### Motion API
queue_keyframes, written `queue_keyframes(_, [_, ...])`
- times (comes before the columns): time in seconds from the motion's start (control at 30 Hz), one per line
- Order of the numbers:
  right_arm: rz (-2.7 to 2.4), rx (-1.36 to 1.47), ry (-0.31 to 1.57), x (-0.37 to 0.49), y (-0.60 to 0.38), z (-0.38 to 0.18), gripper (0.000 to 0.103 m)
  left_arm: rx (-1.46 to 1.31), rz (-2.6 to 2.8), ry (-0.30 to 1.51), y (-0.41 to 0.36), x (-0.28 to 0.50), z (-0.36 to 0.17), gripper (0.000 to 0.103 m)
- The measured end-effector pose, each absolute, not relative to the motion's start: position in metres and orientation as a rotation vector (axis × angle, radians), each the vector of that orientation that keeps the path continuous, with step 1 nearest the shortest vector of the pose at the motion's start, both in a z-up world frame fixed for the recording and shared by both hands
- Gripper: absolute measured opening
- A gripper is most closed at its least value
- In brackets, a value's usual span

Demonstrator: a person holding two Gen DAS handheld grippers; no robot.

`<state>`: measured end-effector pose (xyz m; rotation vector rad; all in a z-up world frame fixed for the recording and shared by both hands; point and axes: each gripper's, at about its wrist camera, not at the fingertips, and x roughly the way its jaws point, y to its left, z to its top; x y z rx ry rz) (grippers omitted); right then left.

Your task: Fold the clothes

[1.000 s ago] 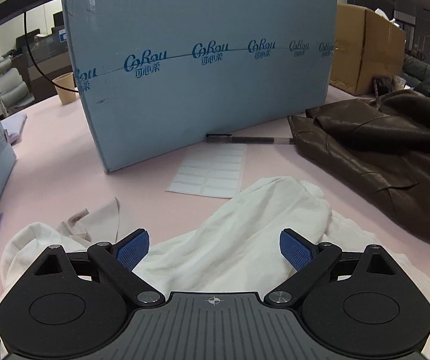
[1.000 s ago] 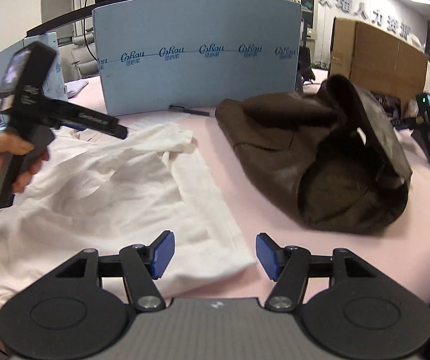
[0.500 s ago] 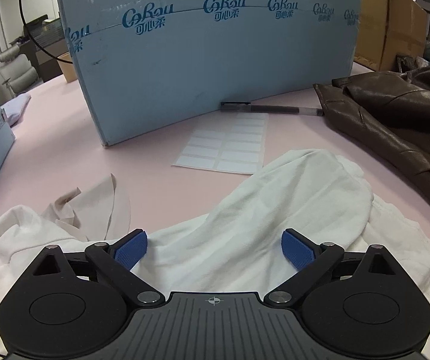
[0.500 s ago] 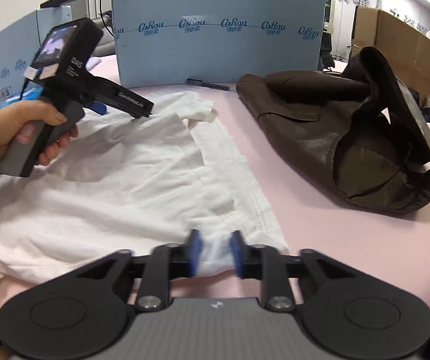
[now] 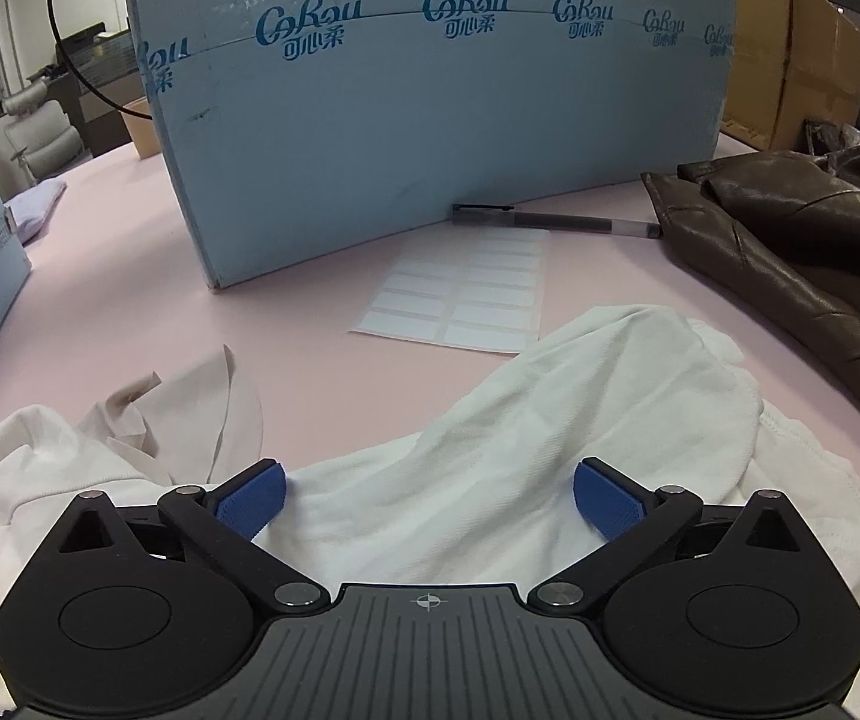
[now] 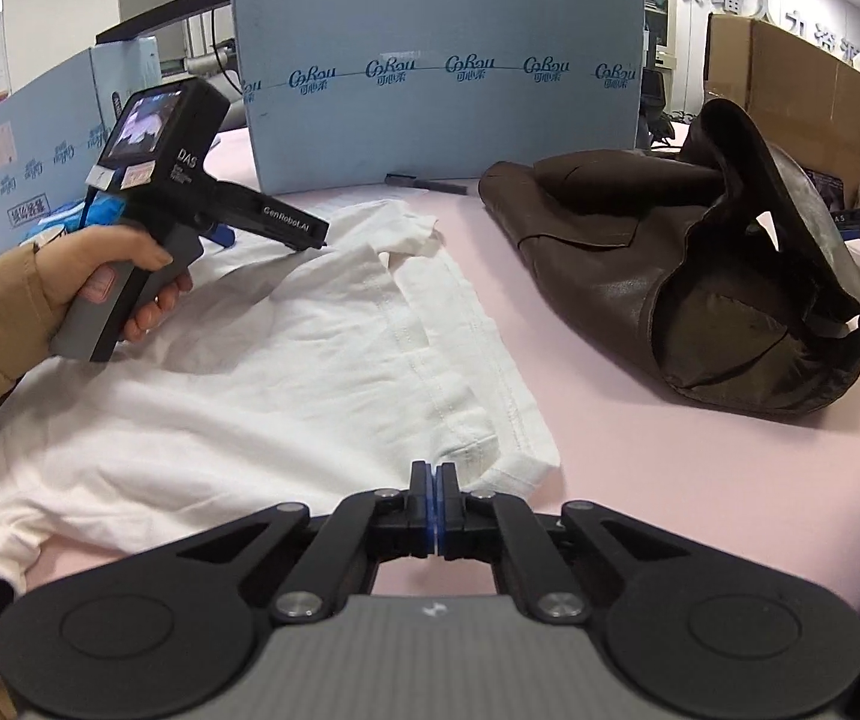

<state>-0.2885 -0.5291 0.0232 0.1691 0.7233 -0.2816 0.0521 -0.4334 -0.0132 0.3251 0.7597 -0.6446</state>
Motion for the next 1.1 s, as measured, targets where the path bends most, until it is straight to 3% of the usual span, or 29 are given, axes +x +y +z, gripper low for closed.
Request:
queue_keyframes(0.3, [-0.297, 0.232, 0.655, -0.323, -0.531, 0.054, 0.000, 0.319, -0.641, 0.762, -0.435, 0.055, -0.013, 0.103])
queue_keyframes(0.7, [-0.375, 0.350, 0.716, -0.363, -0.528, 0.024, 0.001, 0.311, -0.627, 0.747, -0.436, 0.055, -0.012, 0.103])
queue_keyframes(0.77, [-0.358, 0.349, 0.681, -0.361, -0.527, 0.030, 0.008, 0.313, -0.633, 0.735, -0.435, 0.053, -0.008, 0.103])
queue_keyframes(0.8, [-0.365, 0.325, 0.652, -0.357, -0.527, 0.036, 0.023, 0.311, -0.639, 0.726, -0.434, 0.052, -0.005, 0.103])
queue_keyframes(0.83, [-0.369, 0.302, 0.629, -0.353, -0.527, 0.039, 0.045, 0.308, -0.646, 0.717, -0.433, 0.051, -0.001, 0.103])
queue_keyframes(0.9, [-0.371, 0.266, 0.594, -0.345, -0.527, 0.044, 0.070, 0.335, -0.656, 0.678, -0.435, 0.046, 0.006, 0.103])
queue_keyframes(0.93, [-0.371, 0.249, 0.584, -0.340, -0.527, 0.045, 0.074, 0.359, -0.656, 0.658, -0.437, 0.043, 0.007, 0.103])
queue_keyframes(1.1, [-0.378, 0.174, 0.619, -0.318, -0.530, 0.040, 0.074, 0.458, -0.636, 0.569, -0.456, 0.031, 0.006, 0.103])
